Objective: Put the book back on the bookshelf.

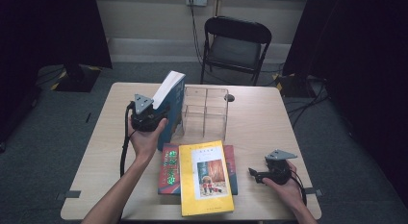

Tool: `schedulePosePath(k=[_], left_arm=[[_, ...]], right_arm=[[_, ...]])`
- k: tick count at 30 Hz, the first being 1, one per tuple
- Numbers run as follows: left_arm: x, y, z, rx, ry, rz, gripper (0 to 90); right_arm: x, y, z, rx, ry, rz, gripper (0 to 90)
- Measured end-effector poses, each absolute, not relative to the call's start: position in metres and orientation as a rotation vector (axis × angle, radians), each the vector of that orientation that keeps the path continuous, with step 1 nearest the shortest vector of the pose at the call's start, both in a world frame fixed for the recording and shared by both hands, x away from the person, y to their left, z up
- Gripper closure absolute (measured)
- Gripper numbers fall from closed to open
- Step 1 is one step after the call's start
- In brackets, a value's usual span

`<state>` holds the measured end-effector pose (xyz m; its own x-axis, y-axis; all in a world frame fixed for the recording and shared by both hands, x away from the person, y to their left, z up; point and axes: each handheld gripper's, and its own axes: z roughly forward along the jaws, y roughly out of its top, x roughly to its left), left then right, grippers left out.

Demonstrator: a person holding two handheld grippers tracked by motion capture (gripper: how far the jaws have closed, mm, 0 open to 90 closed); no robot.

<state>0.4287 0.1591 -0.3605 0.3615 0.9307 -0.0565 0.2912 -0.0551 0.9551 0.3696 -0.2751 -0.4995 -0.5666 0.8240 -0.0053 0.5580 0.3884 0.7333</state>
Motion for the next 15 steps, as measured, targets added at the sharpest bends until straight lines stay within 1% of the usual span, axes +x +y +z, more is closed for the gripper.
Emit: schedulePosePath(k=[9, 14, 15], left_arm=[[0.426, 0.163, -0.344, 1.641, 1.127, 0.724, 55.2], [0.427, 0.165, -0.337, 1.662, 1.157, 0.684, 54.5], [0.427, 0.165, -0.333, 1.688, 1.163, 0.671, 54.5]], right_arm=[[0.37, -0.275, -0.5, 1.197, 2.283, 0.993, 13.5], [0.37, -0.275, -0.5, 1.198, 2.283, 0.993, 13.5], [0.37, -0.275, -0.5, 1.198, 2.283, 0.993, 13.5]])
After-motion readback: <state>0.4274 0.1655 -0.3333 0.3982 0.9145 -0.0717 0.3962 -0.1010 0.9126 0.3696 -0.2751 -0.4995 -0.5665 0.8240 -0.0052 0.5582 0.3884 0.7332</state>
